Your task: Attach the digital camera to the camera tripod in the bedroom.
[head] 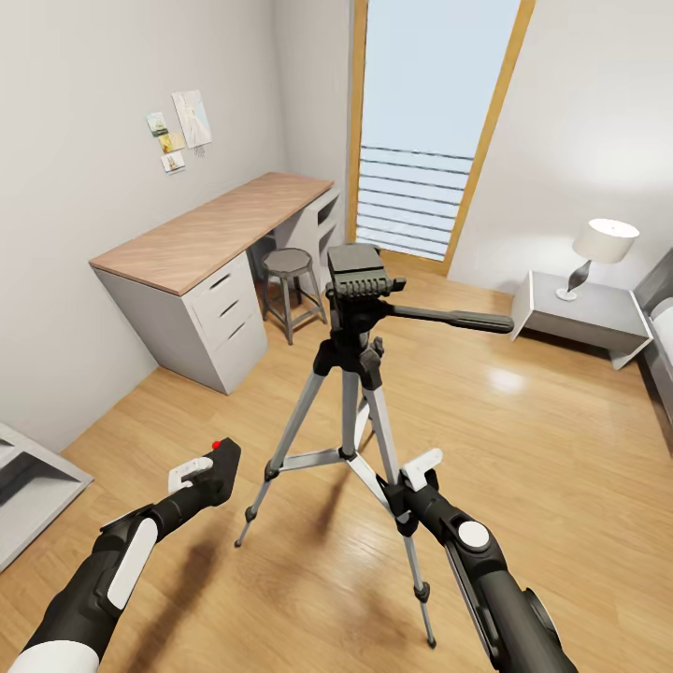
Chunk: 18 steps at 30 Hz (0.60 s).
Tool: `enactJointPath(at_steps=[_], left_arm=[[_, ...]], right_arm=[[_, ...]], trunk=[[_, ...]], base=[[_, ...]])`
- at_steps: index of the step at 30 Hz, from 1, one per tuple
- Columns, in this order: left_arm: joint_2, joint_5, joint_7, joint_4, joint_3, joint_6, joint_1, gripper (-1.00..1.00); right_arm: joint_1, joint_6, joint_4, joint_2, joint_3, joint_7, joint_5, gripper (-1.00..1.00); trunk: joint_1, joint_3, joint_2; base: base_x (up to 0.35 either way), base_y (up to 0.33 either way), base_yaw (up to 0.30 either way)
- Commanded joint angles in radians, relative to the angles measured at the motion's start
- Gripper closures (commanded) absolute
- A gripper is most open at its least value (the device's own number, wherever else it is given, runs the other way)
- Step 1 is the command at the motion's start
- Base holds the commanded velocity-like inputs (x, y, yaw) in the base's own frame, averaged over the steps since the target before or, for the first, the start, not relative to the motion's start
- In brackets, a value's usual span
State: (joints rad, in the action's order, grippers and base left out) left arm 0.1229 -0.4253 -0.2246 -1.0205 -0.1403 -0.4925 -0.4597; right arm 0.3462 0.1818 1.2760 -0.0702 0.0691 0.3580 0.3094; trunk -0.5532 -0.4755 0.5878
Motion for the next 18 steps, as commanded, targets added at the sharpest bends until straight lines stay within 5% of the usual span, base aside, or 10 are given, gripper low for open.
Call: enactJointPath(at_steps=[1, 18], left_arm=[[0.0, -0.004, -0.003, -0.001, -0.002, -0.008, 0.0, 1.0], [0.001, -0.004, -0.003, -0.003, -0.002, -0.006, 0.0, 1.0]], right_arm=[[0.001, 0.003, 0.002, 0.0, -0.001, -0.044, 0.013, 1.0], [0.001, 0.002, -0.009, 0.001, -0.001, -0.044, 0.011, 1.0]], trunk=[[0.0, -0.001, 0.001], [0.0, -0.001, 0.001]], base=[[0.0, 0.0, 0.0], [0.0, 0.0, 0.0]])
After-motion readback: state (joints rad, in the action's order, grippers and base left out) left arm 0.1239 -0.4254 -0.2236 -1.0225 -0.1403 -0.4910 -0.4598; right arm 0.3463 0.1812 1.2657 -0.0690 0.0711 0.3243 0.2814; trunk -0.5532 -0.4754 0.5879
